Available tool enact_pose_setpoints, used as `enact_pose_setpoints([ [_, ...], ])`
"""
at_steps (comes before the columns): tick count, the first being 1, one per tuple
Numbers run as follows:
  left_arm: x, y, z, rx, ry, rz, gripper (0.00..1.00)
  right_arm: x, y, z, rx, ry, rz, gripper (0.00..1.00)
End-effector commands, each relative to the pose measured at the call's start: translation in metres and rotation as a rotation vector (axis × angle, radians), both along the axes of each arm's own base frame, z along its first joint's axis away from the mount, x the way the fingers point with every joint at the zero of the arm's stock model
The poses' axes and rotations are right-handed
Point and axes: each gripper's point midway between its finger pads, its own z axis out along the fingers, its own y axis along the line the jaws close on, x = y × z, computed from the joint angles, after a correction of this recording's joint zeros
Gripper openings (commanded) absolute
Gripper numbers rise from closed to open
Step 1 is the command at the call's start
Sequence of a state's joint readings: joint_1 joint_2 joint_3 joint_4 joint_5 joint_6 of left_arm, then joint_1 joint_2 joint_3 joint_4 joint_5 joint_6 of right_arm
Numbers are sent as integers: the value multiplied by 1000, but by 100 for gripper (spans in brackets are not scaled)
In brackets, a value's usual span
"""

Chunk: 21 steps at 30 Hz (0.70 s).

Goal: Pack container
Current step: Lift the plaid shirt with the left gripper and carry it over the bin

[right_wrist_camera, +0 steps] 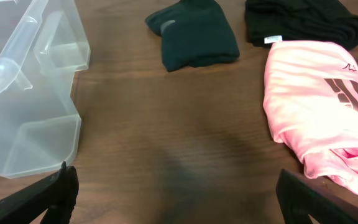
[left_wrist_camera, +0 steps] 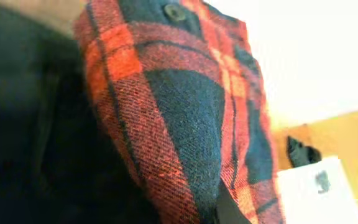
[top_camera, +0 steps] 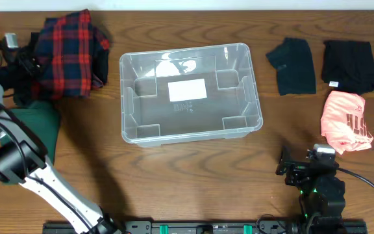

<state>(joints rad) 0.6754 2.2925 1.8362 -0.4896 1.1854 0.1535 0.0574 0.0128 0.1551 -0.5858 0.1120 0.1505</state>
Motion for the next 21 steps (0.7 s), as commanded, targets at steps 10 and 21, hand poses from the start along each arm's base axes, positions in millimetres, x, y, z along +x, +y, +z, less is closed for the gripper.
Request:
enact_pose_setpoints([
  [10, -13, -10, 135, 28, -222, -24, 6, 0, 1, -1, 10, 3, -1, 99],
  [21, -44, -42, 233, -27, -331, -74, 6, 0, 1, -1, 11, 3, -1, 99],
])
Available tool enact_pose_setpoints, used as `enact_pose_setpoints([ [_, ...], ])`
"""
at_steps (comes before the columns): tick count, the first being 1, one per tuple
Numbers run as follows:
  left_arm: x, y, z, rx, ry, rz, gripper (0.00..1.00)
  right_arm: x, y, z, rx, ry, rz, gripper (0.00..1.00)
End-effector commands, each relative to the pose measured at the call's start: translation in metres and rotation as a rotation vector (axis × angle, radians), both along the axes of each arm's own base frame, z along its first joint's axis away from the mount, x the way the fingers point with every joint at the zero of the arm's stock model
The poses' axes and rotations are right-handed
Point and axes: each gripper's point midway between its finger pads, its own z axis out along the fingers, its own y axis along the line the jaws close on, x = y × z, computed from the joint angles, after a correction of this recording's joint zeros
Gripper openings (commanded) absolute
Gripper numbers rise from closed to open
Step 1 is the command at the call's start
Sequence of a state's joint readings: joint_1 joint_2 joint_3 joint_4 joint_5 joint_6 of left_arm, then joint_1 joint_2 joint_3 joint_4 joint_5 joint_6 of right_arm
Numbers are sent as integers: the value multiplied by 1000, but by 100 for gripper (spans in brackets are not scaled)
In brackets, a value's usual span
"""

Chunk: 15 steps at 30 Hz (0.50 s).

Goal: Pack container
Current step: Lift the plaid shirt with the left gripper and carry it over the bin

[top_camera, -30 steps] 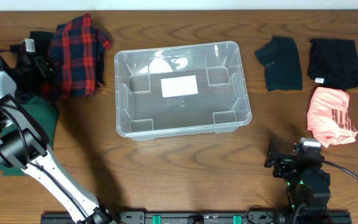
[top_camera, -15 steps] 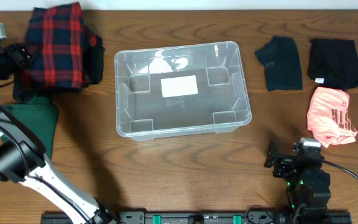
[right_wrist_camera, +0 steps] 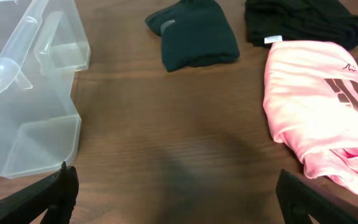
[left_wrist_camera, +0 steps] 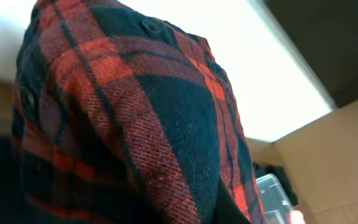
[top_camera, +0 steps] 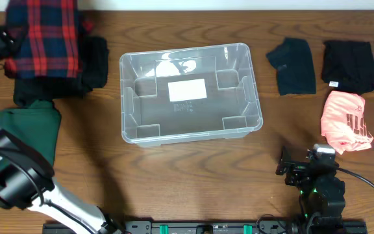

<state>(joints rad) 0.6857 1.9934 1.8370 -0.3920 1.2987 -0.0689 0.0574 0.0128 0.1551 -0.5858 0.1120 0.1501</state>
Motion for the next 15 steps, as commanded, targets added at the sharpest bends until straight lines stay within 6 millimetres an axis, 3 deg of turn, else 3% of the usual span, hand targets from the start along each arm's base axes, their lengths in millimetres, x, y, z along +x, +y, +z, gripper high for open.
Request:
enact_pose_setpoints([
  [1, -26, -26, 78, -34, -109, -83, 6, 0, 1, -1, 11, 3, -1, 99],
  [5, -44, -55, 117, -29, -154, -134, 6, 0, 1, -1, 11, 3, -1, 99],
  [9, -56, -95, 138, -33, -156, -194, 6, 0, 1, -1, 11, 2, -1, 99],
  [12, -58, -123, 133, -67, -66, -183, 6, 0, 1, -1, 11, 2, -1, 99],
  [15, -59, -139, 101, 22, 67, -98, 6, 0, 1, -1, 11, 3, -1, 99],
])
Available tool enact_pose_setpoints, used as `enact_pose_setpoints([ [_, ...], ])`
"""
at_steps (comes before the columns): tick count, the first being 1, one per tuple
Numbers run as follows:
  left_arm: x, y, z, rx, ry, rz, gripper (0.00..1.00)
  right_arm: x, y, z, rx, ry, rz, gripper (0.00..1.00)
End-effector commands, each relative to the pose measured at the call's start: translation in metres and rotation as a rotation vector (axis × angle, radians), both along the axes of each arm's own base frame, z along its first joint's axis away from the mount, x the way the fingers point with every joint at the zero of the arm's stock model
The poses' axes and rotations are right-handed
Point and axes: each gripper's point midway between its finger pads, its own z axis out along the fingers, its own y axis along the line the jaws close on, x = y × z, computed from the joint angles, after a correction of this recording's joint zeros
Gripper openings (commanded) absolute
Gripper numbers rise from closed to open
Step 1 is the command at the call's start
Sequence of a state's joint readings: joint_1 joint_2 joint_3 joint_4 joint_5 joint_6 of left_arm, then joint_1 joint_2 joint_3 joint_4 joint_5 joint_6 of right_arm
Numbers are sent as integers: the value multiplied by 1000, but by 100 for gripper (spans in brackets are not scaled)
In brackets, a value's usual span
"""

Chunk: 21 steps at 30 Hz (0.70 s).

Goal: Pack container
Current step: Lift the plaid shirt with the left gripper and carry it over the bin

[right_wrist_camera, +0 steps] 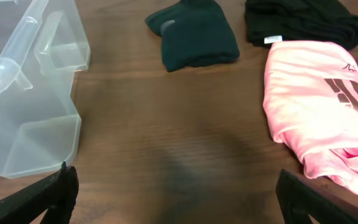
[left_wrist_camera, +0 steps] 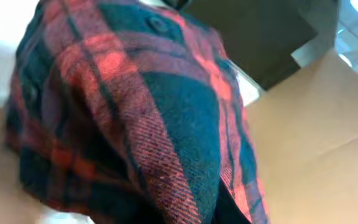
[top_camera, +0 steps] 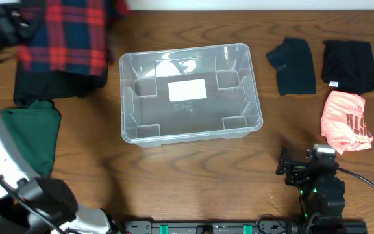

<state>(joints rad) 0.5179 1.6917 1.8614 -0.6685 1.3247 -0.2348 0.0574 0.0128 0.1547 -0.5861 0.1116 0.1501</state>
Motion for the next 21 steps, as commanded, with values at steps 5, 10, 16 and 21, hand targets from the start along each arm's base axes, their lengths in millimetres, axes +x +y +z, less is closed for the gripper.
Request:
enact_pose_setpoints([
  [5, -19, -32, -12, 265, 16, 57, 6, 0, 1, -1, 11, 2, -1, 99],
  [10, -53, -56, 8, 315, -46, 22, 6, 0, 1, -1, 11, 2, -1, 99],
  [16, -84, -92, -19, 317, -14, -78, 6, 0, 1, -1, 11, 2, -1, 99],
  [21, -91, -117, -58, 297, 8, -146, 6, 0, 1, -1, 11, 2, -1, 99],
])
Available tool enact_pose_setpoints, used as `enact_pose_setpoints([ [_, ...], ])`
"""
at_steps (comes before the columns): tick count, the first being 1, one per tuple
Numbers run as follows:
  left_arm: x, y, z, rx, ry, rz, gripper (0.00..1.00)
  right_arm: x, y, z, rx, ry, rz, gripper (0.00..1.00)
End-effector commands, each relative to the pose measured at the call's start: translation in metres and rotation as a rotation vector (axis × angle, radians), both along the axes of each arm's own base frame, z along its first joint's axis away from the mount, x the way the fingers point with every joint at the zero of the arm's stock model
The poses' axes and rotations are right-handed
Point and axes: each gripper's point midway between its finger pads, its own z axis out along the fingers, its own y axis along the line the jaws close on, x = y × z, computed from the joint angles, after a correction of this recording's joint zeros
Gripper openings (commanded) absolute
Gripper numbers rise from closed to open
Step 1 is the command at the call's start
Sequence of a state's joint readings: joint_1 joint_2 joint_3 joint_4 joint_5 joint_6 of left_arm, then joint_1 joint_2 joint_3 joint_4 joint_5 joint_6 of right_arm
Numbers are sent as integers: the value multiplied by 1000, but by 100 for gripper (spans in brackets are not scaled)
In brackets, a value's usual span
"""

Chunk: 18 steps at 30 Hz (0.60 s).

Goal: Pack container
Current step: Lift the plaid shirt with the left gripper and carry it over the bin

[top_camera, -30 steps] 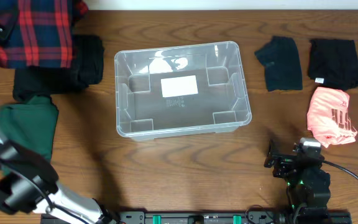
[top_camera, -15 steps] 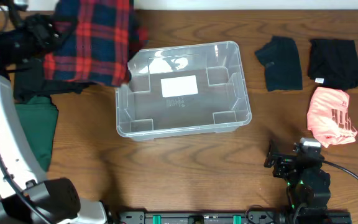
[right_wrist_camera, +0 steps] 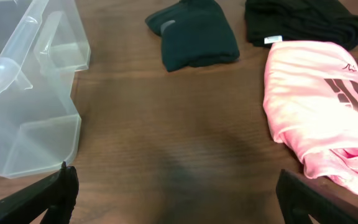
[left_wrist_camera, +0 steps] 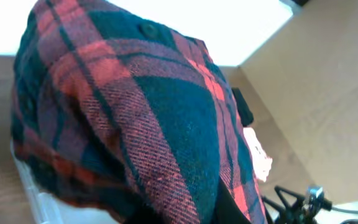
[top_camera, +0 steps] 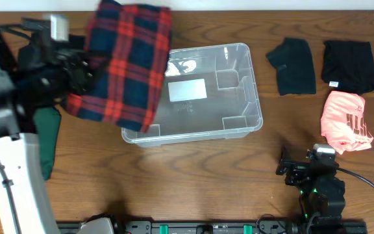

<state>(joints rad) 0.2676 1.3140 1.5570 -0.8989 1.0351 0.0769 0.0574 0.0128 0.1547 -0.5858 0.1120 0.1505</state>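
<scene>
A red and navy plaid shirt (top_camera: 127, 65) hangs in the air over the left part of the clear plastic container (top_camera: 242, 125). My left gripper (top_camera: 78, 70) is shut on the shirt's left edge. In the left wrist view the plaid shirt (left_wrist_camera: 148, 118) fills the frame and hides the fingers. My right gripper (top_camera: 304, 170) rests near the table's front edge at the right, open, with bare wood between its fingers (right_wrist_camera: 61, 190). The container's (right_wrist_camera: 23, 93) corner shows at the left of the right wrist view.
A dark green folded garment (top_camera: 45, 140) lies left of the container, partly under my left arm. Right of the container lie a dark garment (top_camera: 292, 66), a black one (top_camera: 349, 65) and a pink one (top_camera: 347, 121). These three garments also show in the right wrist view.
My left gripper has moved right with the plaid shirt, from above the back left corner of the table to over the container's left part. The right arm has not moved.
The plaid shirt lay bunched on the pile at the back left with my left gripper at it. Then it was held up above that pile, then higher, leaving dark garments below. Now it hangs over the container. The right gripper stayed open and still.
</scene>
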Motion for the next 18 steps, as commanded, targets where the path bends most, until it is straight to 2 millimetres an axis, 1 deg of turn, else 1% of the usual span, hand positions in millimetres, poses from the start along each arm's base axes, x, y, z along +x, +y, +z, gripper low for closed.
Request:
enact_pose_setpoints([
  [1, -3, -12, -28, -12, 28, -43, 6, 0, 1, -1, 10, 2, -1, 99],
  [5, -5, -21, -55, -20, 62, -72, 6, 0, 1, -1, 10, 2, -1, 99],
  [9, -2, -39, -75, -55, 94, -104, 6, 0, 1, -1, 11, 2, -1, 99],
  [12, 8, -55, -89, -95, 117, -98, 6, 0, 1, -1, 10, 2, -1, 99],
  [15, 21, -61, -105, -100, 130, -30, 6, 0, 1, -1, 10, 2, -1, 99],
  [18, 29, -70, -108, -142, 103, -21, 6, 0, 1, -1, 10, 2, -1, 99],
])
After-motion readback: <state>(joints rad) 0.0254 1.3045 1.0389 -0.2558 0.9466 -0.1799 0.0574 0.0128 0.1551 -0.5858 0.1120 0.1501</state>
